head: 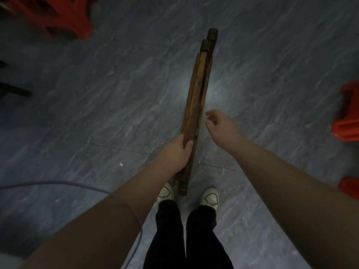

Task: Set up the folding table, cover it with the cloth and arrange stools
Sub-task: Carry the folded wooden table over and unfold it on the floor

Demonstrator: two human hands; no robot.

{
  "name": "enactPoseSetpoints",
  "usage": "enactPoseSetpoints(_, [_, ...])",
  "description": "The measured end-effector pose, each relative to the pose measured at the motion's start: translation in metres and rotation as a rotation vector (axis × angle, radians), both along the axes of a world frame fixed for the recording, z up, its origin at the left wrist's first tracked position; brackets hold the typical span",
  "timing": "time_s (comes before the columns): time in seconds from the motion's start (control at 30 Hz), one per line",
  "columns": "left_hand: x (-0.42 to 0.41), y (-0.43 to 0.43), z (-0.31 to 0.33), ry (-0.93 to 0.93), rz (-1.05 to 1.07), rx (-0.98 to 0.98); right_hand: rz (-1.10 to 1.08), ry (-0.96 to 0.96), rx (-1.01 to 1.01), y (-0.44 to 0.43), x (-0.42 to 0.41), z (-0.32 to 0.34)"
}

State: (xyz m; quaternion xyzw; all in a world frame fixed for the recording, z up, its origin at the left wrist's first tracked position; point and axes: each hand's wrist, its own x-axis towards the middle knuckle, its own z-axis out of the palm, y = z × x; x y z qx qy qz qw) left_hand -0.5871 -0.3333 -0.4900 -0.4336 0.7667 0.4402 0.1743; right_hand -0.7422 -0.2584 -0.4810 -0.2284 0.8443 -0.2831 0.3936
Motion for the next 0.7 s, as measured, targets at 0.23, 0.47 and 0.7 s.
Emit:
enactPoseSetpoints(0.23, [0.0,0.007,0.007,-0.035,-0.11,-0.088,-0.002,0.007,-0.012,0.024,0.015,-0.003])
enactPoseSetpoints(0.47, [0.018,0.0,0.007,0.022,-0.217,-0.164,0.098,0.104,0.025,0.045,0.04,-0.001])
enactPoseSetpoints(0.7, [0.05,-0.018,-0.003,0.127,-0.403,-0.279,0.105,0.17,0.095,0.072,0.078,-0.012])
